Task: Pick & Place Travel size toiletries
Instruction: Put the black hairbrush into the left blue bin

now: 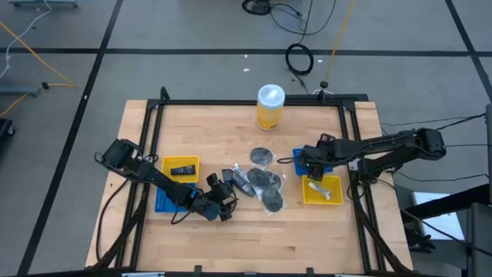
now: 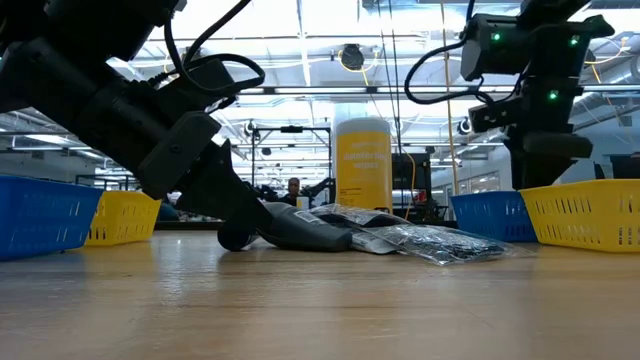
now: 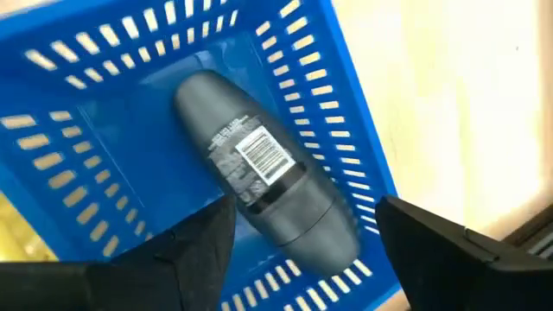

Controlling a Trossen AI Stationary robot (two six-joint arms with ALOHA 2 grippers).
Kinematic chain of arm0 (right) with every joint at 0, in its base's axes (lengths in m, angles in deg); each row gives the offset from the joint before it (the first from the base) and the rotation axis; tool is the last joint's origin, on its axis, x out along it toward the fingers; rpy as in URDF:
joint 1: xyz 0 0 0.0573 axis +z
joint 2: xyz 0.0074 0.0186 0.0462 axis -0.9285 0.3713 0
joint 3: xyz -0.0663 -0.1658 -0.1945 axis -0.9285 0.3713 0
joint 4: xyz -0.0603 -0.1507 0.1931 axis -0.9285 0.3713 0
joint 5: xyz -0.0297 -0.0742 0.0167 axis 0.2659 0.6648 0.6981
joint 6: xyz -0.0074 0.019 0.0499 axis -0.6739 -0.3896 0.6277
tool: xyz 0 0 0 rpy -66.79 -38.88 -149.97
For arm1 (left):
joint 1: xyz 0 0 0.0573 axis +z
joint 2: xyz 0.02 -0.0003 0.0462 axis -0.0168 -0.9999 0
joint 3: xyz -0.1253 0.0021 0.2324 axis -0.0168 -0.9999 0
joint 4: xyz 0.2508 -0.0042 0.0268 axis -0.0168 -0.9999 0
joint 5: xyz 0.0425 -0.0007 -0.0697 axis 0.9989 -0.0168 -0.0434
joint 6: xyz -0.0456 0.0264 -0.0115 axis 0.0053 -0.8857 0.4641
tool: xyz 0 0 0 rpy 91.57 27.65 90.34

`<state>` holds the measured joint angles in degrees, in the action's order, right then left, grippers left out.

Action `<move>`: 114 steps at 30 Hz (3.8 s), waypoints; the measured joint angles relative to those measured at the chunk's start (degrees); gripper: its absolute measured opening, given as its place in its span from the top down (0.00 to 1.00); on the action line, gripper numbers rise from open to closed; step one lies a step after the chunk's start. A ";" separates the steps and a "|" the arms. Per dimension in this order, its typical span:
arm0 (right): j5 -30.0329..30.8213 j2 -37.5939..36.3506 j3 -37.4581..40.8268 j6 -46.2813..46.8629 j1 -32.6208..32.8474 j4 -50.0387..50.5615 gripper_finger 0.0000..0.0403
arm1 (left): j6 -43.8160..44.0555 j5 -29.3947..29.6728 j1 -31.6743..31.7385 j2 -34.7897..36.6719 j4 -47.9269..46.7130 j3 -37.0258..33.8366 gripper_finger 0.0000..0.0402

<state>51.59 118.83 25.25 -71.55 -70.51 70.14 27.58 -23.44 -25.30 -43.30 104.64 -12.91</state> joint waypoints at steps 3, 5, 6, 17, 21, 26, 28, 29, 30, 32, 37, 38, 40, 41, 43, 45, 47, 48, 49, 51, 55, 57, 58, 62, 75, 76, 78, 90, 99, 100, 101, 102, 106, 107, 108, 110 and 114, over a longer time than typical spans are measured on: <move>-3.61 -0.04 -0.02 2.72 -0.90 0.10 0.39 | -0.01 0.00 0.00 -0.02 0.07 0.00 0.34; -5.94 -0.04 -0.02 4.97 -2.09 0.59 0.45 | -0.01 0.00 0.00 -0.02 0.07 -0.01 0.34; -6.45 -0.04 -0.02 6.01 -2.77 1.23 0.48 | -0.01 0.00 0.00 -0.02 0.07 0.00 0.34; -8.02 -0.04 -0.02 17.55 -6.84 13.17 0.92 | -0.01 0.00 0.00 -0.02 -0.02 0.00 0.34; -8.13 -0.04 -0.02 20.94 -6.22 17.01 0.99 | 0.00 0.00 0.00 -0.02 -0.08 0.00 0.34; -8.04 -0.04 -0.02 23.68 -5.18 22.02 0.97 | -0.02 0.00 0.00 -0.02 -0.11 0.00 0.34; -7.85 -0.04 -0.02 23.95 -4.80 22.15 0.97 | -0.01 0.01 0.00 -0.02 -0.11 0.00 0.34; -7.61 -0.04 -0.02 23.89 -4.58 21.83 0.98 | -0.01 0.02 0.00 -0.02 -0.12 0.00 0.34; -6.80 -0.04 -0.02 23.78 -4.27 21.39 0.98 | -0.01 0.01 0.00 -0.02 -0.13 0.00 0.34; -4.96 -0.04 -0.02 23.73 -3.53 20.12 0.99 | 0.00 0.02 0.00 -0.02 -0.11 0.00 0.34; -1.73 -0.35 -0.02 24.70 -1.28 16.62 1.00 | -0.02 0.04 0.00 -0.02 -0.13 0.00 0.34; -1.40 -0.57 -0.02 25.01 -0.60 15.63 1.00 | -0.02 0.04 0.00 -0.02 -0.13 0.00 0.34; 0.40 -1.25 -0.02 26.61 0.97 12.97 1.00 | -0.18 0.07 0.21 -0.02 -0.20 0.00 0.34; 1.51 -1.68 -0.02 27.82 1.78 11.95 1.00 | -0.22 0.07 0.35 -0.02 -0.20 0.00 0.34; 4.28 -2.73 -0.02 29.76 3.62 9.77 1.00 | 0.00 0.02 0.73 -0.02 -0.22 0.00 0.34; 7.16 -3.79 -0.02 30.39 5.67 6.65 1.00 | 0.51 0.02 1.10 -0.02 -0.20 0.00 0.34; 9.27 -4.79 -0.02 29.85 7.96 2.33 1.00 | 1.41 0.02 1.39 -0.02 -0.22 0.00 0.34; 10.44 -5.17 -0.02 29.00 9.25 -0.93 1.00 | 1.71 -0.14 1.50 -0.02 -0.20 0.00 0.34; 11.55 -5.37 -0.02 27.55 10.66 -4.47 1.00 | 1.78 -0.62 1.62 -0.02 -0.16 0.00 0.34; 13.47 -5.24 -0.02 23.48 13.69 -13.99 1.00 | 1.77 -1.60 1.83 0.02 0.27 0.00 0.34; 14.11 -2.56 1.12 8.93 19.84 -39.42 1.00 | 1.11 -2.94 1.81 0.02 1.85 0.00 0.34; 11.78 0.06 2.47 0.58 22.44 -52.36 1.00 | 0.19 -3.31 1.56 0.02 2.60 -0.02 0.34; 9.91 1.69 3.01 -3.53 23.50 -58.32 1.00 | -0.25 -3.32 1.37 0.00 2.82 -0.02 0.34; -0.42 9.76 4.86 -16.02 26.34 -76.80 1.00 | -2.38 -3.30 0.59 0.00 3.75 -0.02 0.34; 5.43 23.76 4.70 -21.10 25.57 -82.71 0.68 | -4.72 -3.04 -0.09 -0.02 4.33 -0.02 0.34; 5.89 23.68 4.70 -21.08 25.18 -81.75 0.63 | -4.72 -3.04 -0.09 -0.02 4.33 -0.02 0.34; 5.56 23.70 4.68 -21.08 24.32 -79.69 0.55 | -4.75 -3.02 -0.09 -0.02 4.35 -0.02 0.34; 0.26 25.38 4.68 -25.91 18.03 -75.64 0.50 | -4.83 -2.91 -0.07 -0.02 4.37 -0.02 0.34; -5.17 25.29 4.67 -33.13 15.56 -74.59 0.54 | -5.14 -2.91 -0.07 -0.02 4.37 -0.02 0.34; -5.18 25.29 4.67 -33.61 15.32 -74.59 0.54 | -5.14 -2.91 -0.07 -0.02 4.37 -0.02 0.34; -5.11 25.29 4.66 -34.17 15.04 -74.57 0.54 | -5.14 -2.91 -0.07 -0.02 4.37 -0.02 0.34; -5.05 25.29 4.67 -34.62 14.86 -74.57 0.54 | -5.14 -2.91 -0.07 -0.02 4.39 -0.02 0.34; -5.00 25.29 4.66 -36.03 14.04 -74.57 0.58 | -5.11 -2.91 -0.07 -0.02 4.39 -0.02 0.34; -5.03 25.29 4.66 -36.07 13.86 -74.57 0.60 | -5.11 -2.92 -0.07 -0.02 4.41 -0.02 0.34; -5.04 25.29 4.67 -36.07 13.60 -74.56 0.63 | -5.11 -2.91 -0.07 -0.02 4.42 -0.02 0.34; -4.97 25.29 4.68 -36.08 13.13 -74.55 0.68 | -5.09 -2.91 -0.07 -0.02 4.42 -0.02 0.34; -4.92 25.29 4.68 -36.09 12.70 -74.57 0.83 | -5.06 -2.93 -0.07 -0.02 4.46 -0.02 0.34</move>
<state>46.66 144.13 29.92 -107.64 -57.81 -4.43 22.53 -26.37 -25.36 -43.32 109.10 -12.93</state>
